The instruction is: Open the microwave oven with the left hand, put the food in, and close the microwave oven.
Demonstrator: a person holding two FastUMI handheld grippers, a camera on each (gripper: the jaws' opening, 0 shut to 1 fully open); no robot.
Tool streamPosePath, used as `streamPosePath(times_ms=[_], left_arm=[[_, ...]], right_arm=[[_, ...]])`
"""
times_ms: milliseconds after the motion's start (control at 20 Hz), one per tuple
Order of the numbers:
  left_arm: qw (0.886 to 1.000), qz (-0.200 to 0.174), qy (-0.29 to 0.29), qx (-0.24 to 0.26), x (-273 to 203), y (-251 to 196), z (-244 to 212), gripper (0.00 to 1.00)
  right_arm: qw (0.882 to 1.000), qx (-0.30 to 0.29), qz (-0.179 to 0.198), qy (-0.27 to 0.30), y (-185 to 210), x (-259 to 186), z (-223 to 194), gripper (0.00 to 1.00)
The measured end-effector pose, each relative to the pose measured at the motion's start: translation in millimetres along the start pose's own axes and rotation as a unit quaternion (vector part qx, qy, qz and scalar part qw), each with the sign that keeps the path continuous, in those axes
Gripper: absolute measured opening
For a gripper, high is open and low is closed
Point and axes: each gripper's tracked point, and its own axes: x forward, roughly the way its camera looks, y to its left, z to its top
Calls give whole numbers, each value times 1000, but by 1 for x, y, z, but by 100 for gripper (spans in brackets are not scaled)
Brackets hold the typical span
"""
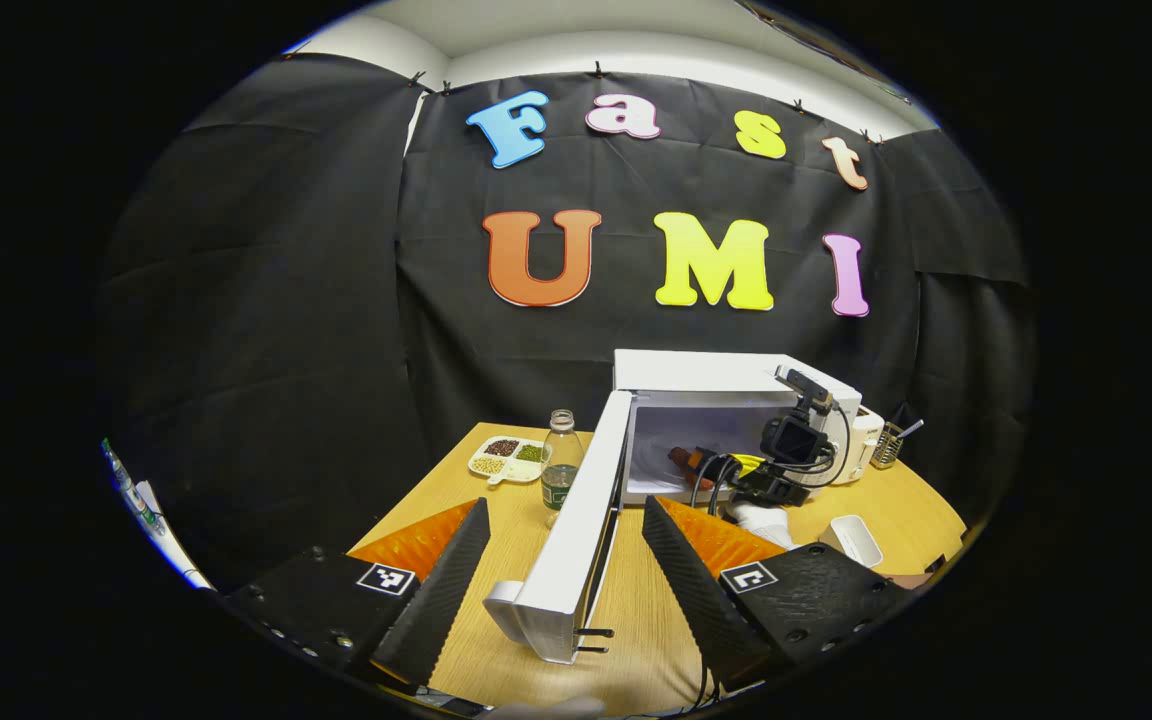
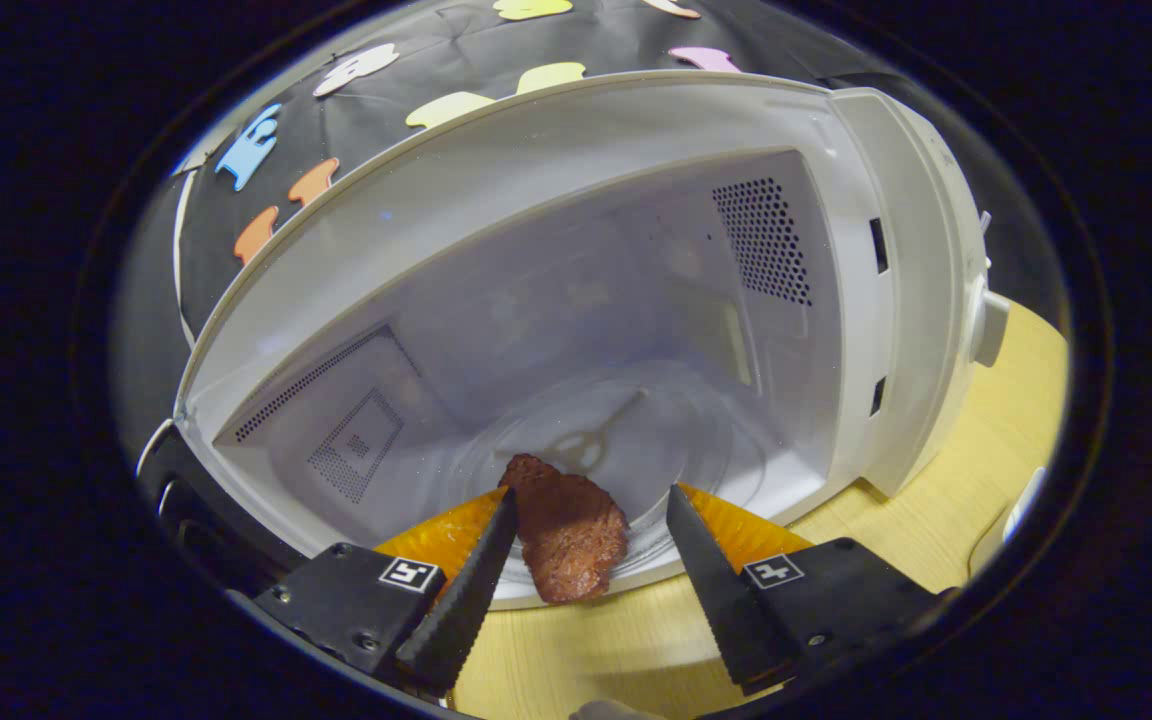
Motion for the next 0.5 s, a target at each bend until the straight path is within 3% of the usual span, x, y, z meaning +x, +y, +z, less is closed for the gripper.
streamPosePath(times_ms=[250, 500], left_arm=[[1000, 9, -14, -2, 0, 13, 17, 95], [998, 44, -37, 17, -1, 57, 30, 95]], right_arm=[[999, -44, 8, 10, -9, -60, 19, 97], [996, -77, 12, 44, -46, -159, 42, 97]])
